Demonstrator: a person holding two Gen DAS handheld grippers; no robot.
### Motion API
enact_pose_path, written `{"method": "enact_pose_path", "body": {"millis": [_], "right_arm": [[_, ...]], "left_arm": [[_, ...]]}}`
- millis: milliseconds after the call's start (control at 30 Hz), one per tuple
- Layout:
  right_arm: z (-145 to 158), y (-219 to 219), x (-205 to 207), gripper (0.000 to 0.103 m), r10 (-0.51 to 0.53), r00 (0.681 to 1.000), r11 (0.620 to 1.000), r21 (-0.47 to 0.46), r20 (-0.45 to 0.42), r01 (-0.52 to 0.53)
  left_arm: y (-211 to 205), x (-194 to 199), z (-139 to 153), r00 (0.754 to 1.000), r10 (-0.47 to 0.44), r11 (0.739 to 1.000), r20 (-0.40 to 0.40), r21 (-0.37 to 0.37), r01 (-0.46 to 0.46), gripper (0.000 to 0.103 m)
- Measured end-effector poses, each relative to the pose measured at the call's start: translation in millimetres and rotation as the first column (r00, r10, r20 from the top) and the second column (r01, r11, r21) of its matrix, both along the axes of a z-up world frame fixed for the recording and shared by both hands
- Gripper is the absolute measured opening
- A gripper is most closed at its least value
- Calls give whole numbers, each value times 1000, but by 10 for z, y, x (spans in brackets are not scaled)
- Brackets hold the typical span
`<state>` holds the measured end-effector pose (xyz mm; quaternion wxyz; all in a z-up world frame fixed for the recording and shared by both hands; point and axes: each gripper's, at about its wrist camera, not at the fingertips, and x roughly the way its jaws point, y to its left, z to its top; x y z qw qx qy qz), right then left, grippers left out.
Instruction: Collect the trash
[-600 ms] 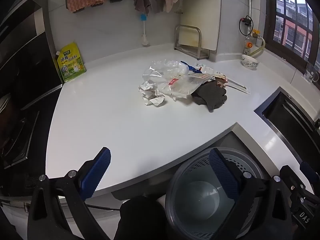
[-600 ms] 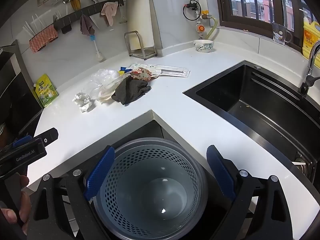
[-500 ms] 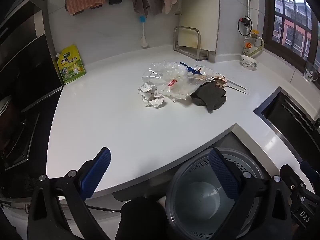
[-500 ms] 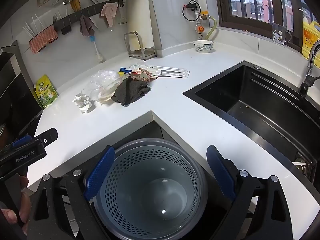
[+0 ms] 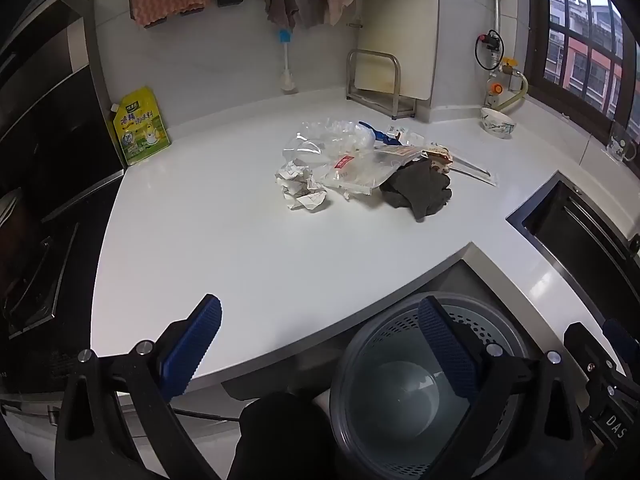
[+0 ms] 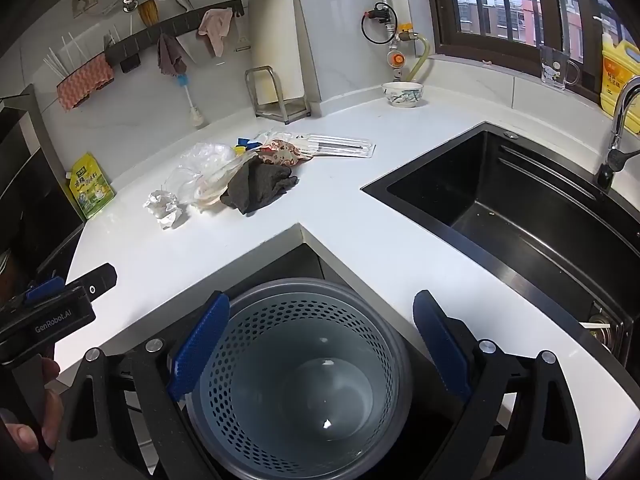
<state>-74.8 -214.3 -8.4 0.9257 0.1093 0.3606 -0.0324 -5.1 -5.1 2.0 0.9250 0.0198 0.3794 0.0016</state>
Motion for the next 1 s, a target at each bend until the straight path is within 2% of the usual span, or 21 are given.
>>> {"method": "enact_pose_path", "body": {"millis": [1000], "right_arm": [[15,17,-35,89,-3,1000,1000,2,7,3]], "left_arm": [[65,-47,43,1000,7,1000,17,-8,-7,97]]}}
